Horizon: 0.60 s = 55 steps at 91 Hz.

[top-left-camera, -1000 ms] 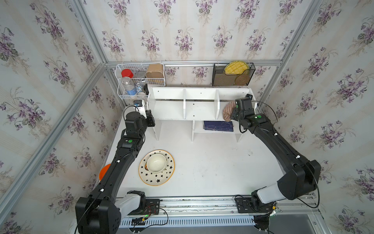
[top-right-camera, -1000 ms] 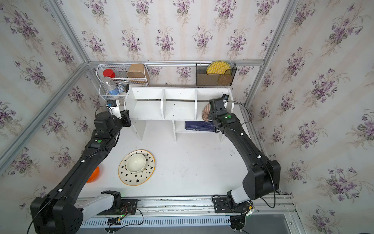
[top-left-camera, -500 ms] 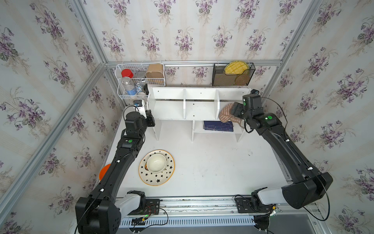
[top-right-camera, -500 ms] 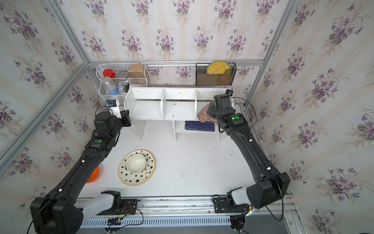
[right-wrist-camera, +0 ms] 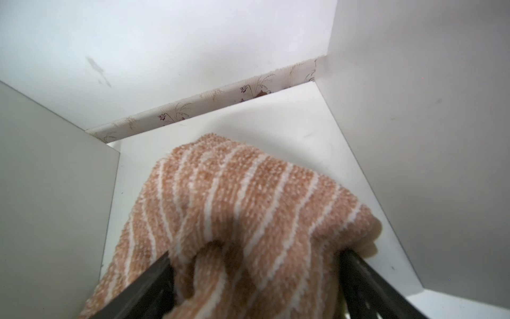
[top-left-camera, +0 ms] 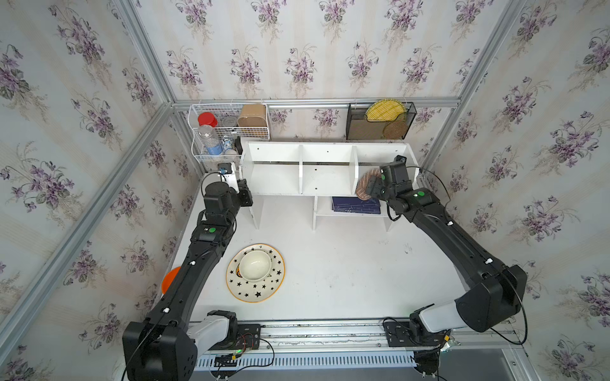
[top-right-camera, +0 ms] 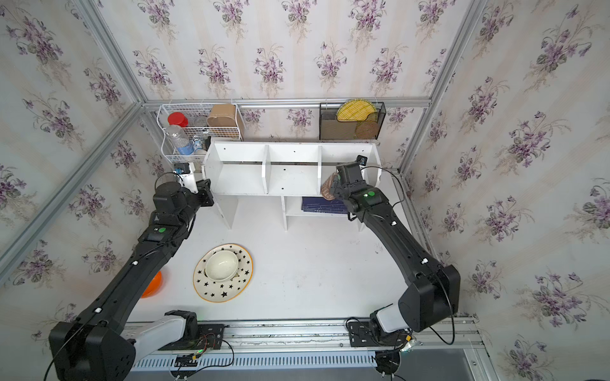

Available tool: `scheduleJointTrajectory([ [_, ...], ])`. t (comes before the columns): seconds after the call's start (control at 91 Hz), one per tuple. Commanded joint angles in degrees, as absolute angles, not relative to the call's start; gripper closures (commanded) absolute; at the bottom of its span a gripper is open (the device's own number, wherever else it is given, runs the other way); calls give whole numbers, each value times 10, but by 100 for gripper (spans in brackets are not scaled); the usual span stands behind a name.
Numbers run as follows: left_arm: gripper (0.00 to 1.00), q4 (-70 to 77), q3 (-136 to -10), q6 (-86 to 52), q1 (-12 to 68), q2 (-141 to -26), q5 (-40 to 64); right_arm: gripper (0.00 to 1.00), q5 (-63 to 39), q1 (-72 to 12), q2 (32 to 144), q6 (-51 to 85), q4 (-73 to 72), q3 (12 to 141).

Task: Wipe the bookshelf clean with a cloth
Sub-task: Wipe the dust from the shelf.

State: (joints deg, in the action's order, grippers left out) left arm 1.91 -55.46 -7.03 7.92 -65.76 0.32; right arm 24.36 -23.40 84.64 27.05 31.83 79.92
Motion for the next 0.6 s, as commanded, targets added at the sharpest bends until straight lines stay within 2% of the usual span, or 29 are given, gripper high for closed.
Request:
scheduleJointTrajectory([
  [0.0, 100, -10, -554, -100, 80, -656, 41, 14, 237, -240, 865, 282, 374, 787],
  [0.044, 100, -10, -554, -100, 80, -655, 41, 24, 247, -241, 869, 282, 374, 784],
  [0.099, 100, -10, -554, -100, 80, -656, 41, 41, 264, -238, 878, 279, 373, 786],
  [0.176, 100, -10, -555, -102, 80, -656, 42, 77, 269, -227, 892, 277, 377, 806],
  [0.242, 100, -10, -555, -102, 80, -656, 43, 100, 273, -220, 904, 275, 380, 838],
  [0.363, 100, -9, -555, -101, 80, -654, 42, 100, 264, -218, 924, 260, 354, 892],
  [0.593, 100, -10, -554, -98, 80, -650, 38, 100, 126, -224, 941, 230, 284, 887],
])
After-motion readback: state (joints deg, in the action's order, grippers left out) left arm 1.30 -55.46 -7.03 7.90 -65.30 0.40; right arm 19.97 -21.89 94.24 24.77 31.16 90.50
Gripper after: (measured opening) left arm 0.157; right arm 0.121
